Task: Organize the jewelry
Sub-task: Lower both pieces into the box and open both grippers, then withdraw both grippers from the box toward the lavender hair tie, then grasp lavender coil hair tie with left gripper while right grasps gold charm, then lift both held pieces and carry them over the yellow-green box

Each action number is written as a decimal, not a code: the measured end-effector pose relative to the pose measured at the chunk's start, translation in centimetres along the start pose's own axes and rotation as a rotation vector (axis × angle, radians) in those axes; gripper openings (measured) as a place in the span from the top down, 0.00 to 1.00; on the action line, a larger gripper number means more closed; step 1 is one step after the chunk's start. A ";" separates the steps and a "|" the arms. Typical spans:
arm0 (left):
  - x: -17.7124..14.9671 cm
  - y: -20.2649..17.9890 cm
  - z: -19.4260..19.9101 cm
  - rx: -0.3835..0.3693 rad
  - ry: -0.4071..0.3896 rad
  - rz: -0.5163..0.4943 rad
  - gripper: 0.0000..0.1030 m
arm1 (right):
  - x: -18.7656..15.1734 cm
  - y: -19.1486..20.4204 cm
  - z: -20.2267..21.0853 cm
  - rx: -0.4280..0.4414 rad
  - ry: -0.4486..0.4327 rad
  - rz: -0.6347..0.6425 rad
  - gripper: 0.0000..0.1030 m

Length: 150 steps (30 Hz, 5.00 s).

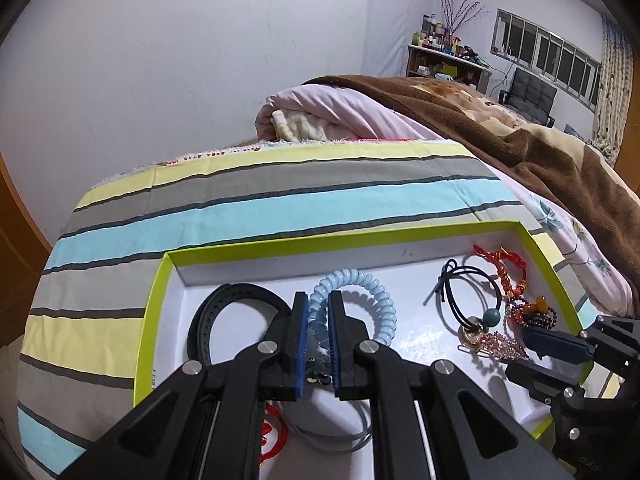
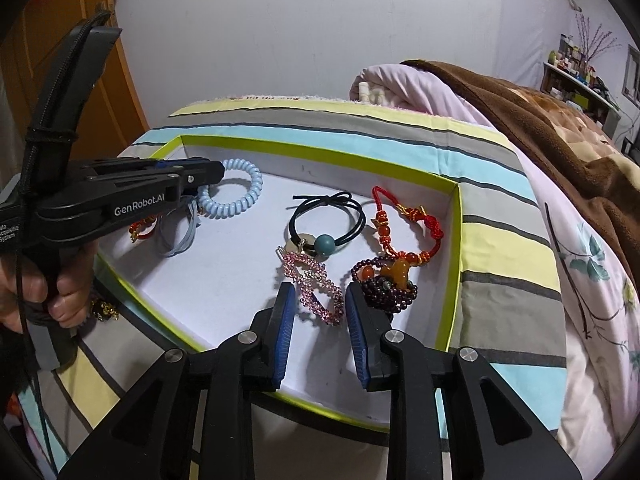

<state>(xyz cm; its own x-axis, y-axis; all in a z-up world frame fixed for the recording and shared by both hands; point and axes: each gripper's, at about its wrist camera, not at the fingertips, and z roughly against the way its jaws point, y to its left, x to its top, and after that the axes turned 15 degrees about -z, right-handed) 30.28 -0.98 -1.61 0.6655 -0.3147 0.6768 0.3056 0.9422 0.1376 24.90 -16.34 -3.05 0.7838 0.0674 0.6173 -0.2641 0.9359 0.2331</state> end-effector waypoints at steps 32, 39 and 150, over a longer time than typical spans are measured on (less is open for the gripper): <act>-10.0 -0.3 16.6 0.103 -0.186 0.118 0.77 | -7.1 2.5 13.6 0.116 -0.212 -0.027 0.73; -13.0 0.2 17.6 0.122 -0.166 0.169 0.77 | -8.2 2.5 14.3 0.140 -0.201 -0.045 0.73; -9.0 -0.5 14.7 0.062 -0.115 0.104 0.91 | -3.9 7.2 8.2 0.120 -0.094 0.140 0.77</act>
<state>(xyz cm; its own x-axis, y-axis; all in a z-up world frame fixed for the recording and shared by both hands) 14.11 3.05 2.79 0.6083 -0.2028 0.7674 0.1938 0.9755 0.1041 15.26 -12.67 2.40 0.6805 0.1561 0.7159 -0.4359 0.8716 0.2243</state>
